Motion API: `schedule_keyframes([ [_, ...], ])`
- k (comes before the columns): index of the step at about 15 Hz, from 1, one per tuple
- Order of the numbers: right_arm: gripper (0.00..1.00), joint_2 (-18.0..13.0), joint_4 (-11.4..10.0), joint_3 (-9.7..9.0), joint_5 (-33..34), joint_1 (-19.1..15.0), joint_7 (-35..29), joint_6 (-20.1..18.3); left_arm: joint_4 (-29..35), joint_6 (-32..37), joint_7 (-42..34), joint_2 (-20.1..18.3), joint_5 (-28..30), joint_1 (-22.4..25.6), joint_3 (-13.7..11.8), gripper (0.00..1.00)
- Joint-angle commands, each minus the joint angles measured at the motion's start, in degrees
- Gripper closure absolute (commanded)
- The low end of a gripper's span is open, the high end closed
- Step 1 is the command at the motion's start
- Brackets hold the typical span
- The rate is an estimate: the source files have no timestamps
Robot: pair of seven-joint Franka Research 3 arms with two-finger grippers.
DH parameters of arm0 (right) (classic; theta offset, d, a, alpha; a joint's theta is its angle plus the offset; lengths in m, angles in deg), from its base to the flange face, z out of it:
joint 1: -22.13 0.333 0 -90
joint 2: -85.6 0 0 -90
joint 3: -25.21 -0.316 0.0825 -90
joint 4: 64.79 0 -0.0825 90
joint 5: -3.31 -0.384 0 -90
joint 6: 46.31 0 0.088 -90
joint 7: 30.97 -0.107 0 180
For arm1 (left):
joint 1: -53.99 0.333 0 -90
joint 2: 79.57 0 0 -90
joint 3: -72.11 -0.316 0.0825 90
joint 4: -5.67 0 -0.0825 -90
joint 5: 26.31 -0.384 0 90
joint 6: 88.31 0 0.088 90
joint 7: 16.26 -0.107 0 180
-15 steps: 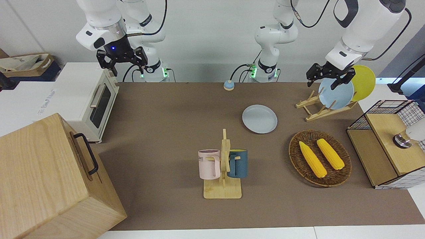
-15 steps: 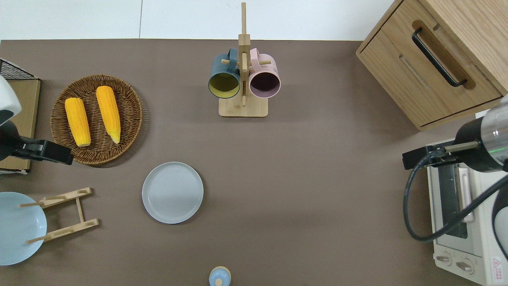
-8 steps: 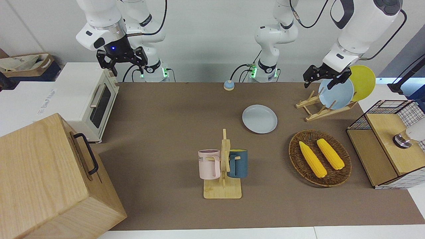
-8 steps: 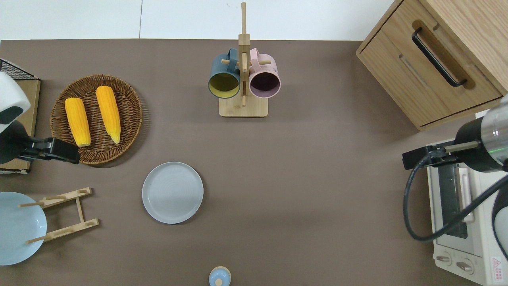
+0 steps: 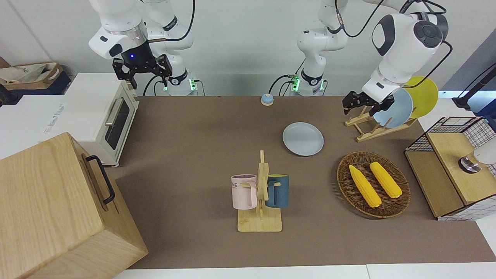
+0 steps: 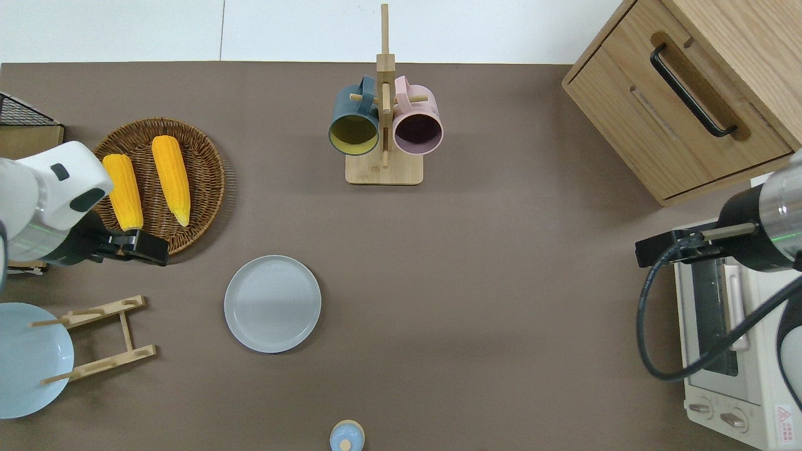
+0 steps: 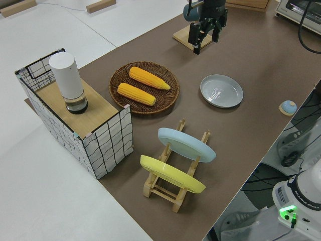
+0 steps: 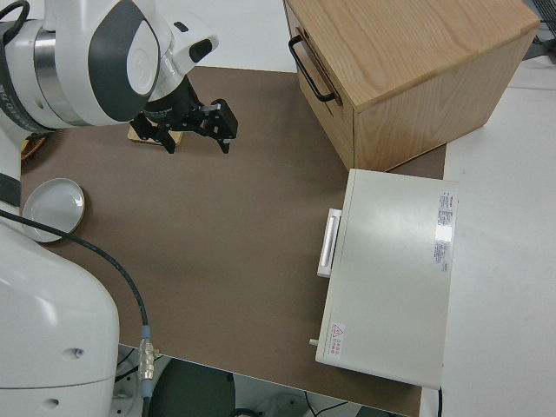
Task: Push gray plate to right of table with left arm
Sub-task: 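Move the left gripper down to the near edge of the gray plate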
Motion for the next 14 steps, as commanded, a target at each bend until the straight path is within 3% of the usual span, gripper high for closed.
schedule_keyframes([
  [1,0.017,-0.4,0.1,-0.32,-0.5,-0.7,0.1,-0.7,17.1,-12.1,0.8,-8.4,1.0,-0.6,0.1,0.01],
  [5,0.017,-0.4,0.1,-0.23,-0.5,-0.7,0.1,-0.7,25.4,-18.9,0.8,-10.6,2.4,-1.0,0.8,0.01],
  [14,0.017,-0.4,0.0,-0.23,-0.5,-0.7,0.1,-0.7,38.1,-34.3,2.1,-10.0,3.6,-4.2,0.8,0.01],
])
